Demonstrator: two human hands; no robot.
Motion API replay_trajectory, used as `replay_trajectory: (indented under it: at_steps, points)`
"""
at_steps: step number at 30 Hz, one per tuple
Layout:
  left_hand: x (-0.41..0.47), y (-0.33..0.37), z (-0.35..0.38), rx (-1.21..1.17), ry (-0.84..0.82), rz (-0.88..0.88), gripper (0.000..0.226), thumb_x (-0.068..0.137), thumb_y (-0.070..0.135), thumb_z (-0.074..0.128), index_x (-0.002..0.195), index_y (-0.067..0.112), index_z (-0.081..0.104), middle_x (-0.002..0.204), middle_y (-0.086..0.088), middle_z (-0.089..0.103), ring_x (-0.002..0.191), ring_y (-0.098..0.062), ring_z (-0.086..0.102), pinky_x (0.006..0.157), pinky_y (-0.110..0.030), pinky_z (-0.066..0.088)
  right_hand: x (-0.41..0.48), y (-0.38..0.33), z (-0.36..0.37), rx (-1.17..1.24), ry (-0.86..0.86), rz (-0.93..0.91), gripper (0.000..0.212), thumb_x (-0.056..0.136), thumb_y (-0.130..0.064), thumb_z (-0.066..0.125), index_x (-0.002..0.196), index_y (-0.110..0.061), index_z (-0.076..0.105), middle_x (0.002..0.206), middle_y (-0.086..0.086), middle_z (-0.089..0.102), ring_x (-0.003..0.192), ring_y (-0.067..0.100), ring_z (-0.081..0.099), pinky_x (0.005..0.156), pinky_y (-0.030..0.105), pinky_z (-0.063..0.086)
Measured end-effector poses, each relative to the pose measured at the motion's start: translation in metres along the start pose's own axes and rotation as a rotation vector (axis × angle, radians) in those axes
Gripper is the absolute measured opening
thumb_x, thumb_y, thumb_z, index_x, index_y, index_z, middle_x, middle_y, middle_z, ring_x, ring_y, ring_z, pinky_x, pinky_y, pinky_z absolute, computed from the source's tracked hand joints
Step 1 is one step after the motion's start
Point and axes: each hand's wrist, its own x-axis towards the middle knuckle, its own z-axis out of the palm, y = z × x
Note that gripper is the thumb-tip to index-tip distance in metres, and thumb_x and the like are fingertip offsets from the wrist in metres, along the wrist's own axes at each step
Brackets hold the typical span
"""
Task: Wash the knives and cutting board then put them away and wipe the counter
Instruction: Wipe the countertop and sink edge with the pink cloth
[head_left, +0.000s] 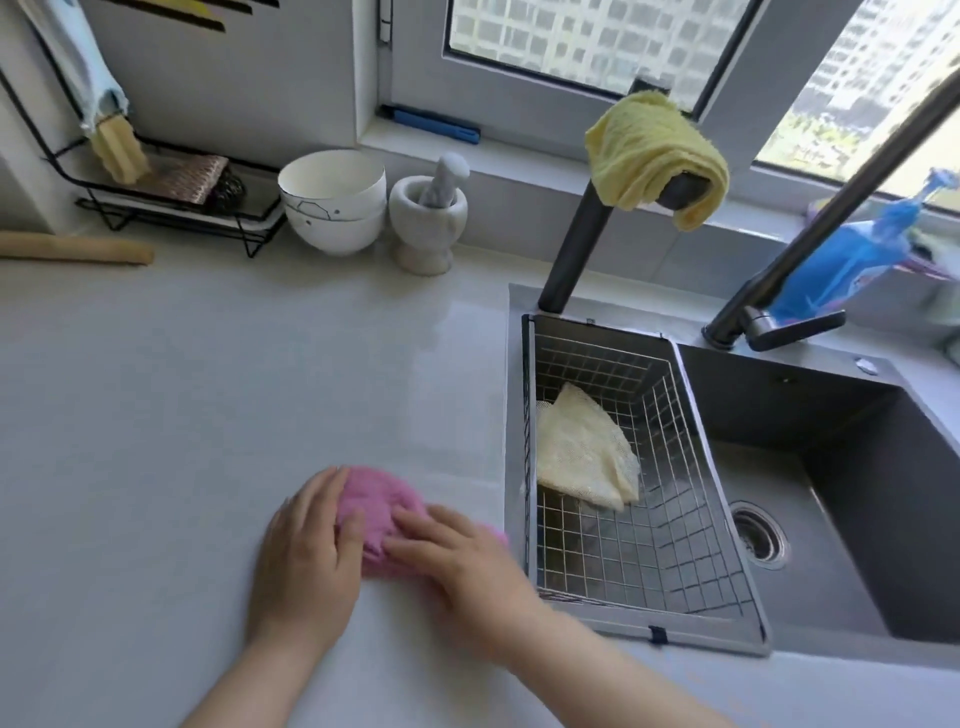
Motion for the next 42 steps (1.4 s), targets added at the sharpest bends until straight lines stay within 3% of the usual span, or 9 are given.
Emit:
replay_trajectory:
  at_steps: [4, 8, 15, 22, 26, 31, 35, 37, 42]
  points:
    - [-0.016, 0.009, -0.013, -0.010, 0.005, -0.042, 0.050, 0.082, 0.026, 0.037, 0.100, -0.012, 0.064, 0.103, -0.030, 0.064, 0.094, -0.039, 0.061, 0.086, -0.039, 0.043, -0.010, 0.001, -0.013, -0.086, 0.012, -0.014, 0.042, 0.077, -0.008, 0.045, 0.110, -0.014, 0.069, 0.126, 0.007, 0.062, 0.111, 0.028, 0.060, 0.091, 0.032, 0.050]
    - [-0.060, 0.034, -0.028, -0.057, 0.027, -0.116, 0.062, 0.080, 0.036, 0.031, 0.103, -0.011, 0.064, 0.110, -0.029, 0.062, 0.102, -0.047, 0.058, 0.090, -0.052, 0.041, -0.046, -0.039, 0.002, -0.005, 0.111, -0.002, 0.035, 0.068, -0.021, 0.045, 0.086, -0.026, 0.074, 0.092, -0.004, 0.073, 0.067, 0.017, 0.066, 0.050, 0.015, 0.050]
    - [-0.137, 0.116, -0.014, -0.065, -0.110, -0.198, 0.072, 0.076, 0.045, 0.026, 0.109, -0.007, 0.063, 0.118, -0.024, 0.060, 0.114, -0.043, 0.051, 0.100, -0.047, 0.033, -0.178, -0.003, -0.027, -0.106, 0.175, -0.009, 0.052, 0.044, -0.005, 0.071, 0.092, -0.025, 0.072, 0.102, -0.004, 0.072, 0.077, 0.021, 0.069, 0.055, 0.024, 0.057]
    - [-0.165, 0.166, 0.025, 0.344, -0.482, 0.045, 0.059, 0.097, 0.047, 0.014, 0.147, 0.023, -0.006, 0.154, 0.008, -0.014, 0.128, 0.000, -0.025, 0.089, -0.022, -0.040, -0.338, 0.106, -0.111, -0.227, 0.455, 0.655, 0.047, 0.071, 0.000, 0.045, 0.107, -0.015, 0.070, 0.118, 0.004, 0.067, 0.098, 0.029, 0.065, 0.081, 0.031, 0.053]
    - [-0.168, 0.189, 0.024, 0.432, -0.428, -0.044, 0.054, 0.098, 0.041, 0.018, 0.147, 0.022, 0.009, 0.156, 0.005, 0.000, 0.144, -0.011, -0.005, 0.114, -0.038, -0.011, -0.344, 0.103, -0.115, -0.220, 0.455, 0.990, 0.052, 0.088, 0.000, 0.040, 0.136, -0.019, 0.043, 0.148, 0.000, 0.035, 0.128, 0.024, 0.038, 0.103, 0.028, 0.030]
    - [-0.166, 0.221, 0.029, 0.519, -0.427, -0.056, 0.049, 0.099, 0.037, 0.021, 0.144, 0.020, 0.024, 0.155, 0.004, 0.016, 0.144, -0.014, 0.007, 0.115, -0.039, -0.002, -0.302, 0.067, -0.089, -0.235, 0.318, 0.486, 0.042, 0.039, -0.014, 0.057, 0.076, -0.028, 0.071, 0.086, -0.007, 0.073, 0.066, 0.014, 0.069, 0.052, 0.016, 0.051]
    - [-0.173, 0.248, 0.045, 0.458, -0.469, 0.070, 0.051, 0.099, 0.038, 0.023, 0.146, 0.022, 0.015, 0.156, 0.005, 0.009, 0.144, -0.012, 0.003, 0.115, -0.035, -0.003, -0.316, 0.090, -0.103, -0.130, 0.253, 0.366, 0.049, 0.060, 0.001, 0.068, 0.106, -0.015, 0.069, 0.117, 0.004, 0.067, 0.094, 0.025, 0.065, 0.077, 0.028, 0.057]
    - [-0.173, 0.261, 0.053, 0.386, -0.496, 0.139, 0.051, 0.099, 0.038, 0.024, 0.146, 0.023, 0.013, 0.156, 0.006, 0.007, 0.144, -0.011, 0.002, 0.115, -0.033, -0.004, -0.346, 0.122, -0.125, -0.196, 0.289, 0.563, 0.055, 0.080, 0.002, 0.053, 0.132, -0.017, 0.050, 0.145, 0.002, 0.042, 0.126, 0.023, 0.044, 0.104, 0.027, 0.037]
    - [-0.158, 0.287, 0.075, 0.313, -0.479, 0.271, 0.050, 0.097, 0.039, 0.023, 0.144, 0.021, 0.021, 0.153, 0.005, 0.020, 0.142, -0.011, 0.012, 0.115, -0.030, -0.001, -0.423, 0.169, -0.165, -0.254, 0.445, 1.072, 0.057, 0.087, 0.004, 0.040, 0.140, -0.017, 0.038, 0.153, 0.002, 0.028, 0.130, 0.027, 0.033, 0.107, 0.031, 0.030]
